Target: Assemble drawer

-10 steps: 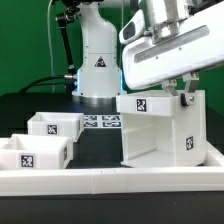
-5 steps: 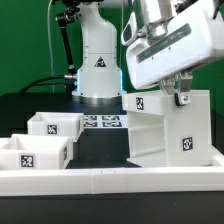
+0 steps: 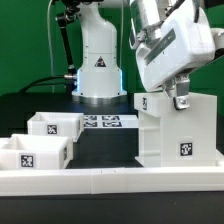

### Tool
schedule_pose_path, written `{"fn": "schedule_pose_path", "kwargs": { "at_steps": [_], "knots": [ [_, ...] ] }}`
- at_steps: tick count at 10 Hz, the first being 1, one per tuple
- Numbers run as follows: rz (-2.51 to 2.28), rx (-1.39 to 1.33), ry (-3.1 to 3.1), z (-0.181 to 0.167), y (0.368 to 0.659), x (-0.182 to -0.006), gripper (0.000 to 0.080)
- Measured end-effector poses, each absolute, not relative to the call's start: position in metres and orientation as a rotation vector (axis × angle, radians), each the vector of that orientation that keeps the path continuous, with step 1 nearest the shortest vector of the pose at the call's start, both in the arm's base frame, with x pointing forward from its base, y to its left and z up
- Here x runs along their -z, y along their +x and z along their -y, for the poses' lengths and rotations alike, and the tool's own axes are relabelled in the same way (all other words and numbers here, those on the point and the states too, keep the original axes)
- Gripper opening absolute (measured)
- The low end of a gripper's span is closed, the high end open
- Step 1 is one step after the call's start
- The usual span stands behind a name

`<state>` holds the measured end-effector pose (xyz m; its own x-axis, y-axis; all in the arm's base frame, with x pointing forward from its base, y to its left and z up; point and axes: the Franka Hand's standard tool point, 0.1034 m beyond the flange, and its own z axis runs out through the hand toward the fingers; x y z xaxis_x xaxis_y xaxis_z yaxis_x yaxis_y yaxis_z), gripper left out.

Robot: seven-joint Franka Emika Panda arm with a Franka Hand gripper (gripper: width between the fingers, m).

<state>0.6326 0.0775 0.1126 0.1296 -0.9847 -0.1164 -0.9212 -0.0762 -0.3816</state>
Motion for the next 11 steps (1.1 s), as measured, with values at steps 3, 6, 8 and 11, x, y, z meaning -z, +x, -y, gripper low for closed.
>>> {"fn": "schedule_pose_path", "kwargs": {
  "at_steps": [3,6,8,11],
  "knots": [
    [-1.838,0.239,-2.059,-0.079,0.637,-0.108,0.0068],
    [-1.823,0.239,-2.074,-0.081,0.637,-0.108,0.0069],
    [-1.814,0.244,-2.081,-0.081,0.637,-0.108,0.0397],
    [-1.755,0.238,-2.128,-0.085,0.637,-0.119,0.0625]
  ]
}}
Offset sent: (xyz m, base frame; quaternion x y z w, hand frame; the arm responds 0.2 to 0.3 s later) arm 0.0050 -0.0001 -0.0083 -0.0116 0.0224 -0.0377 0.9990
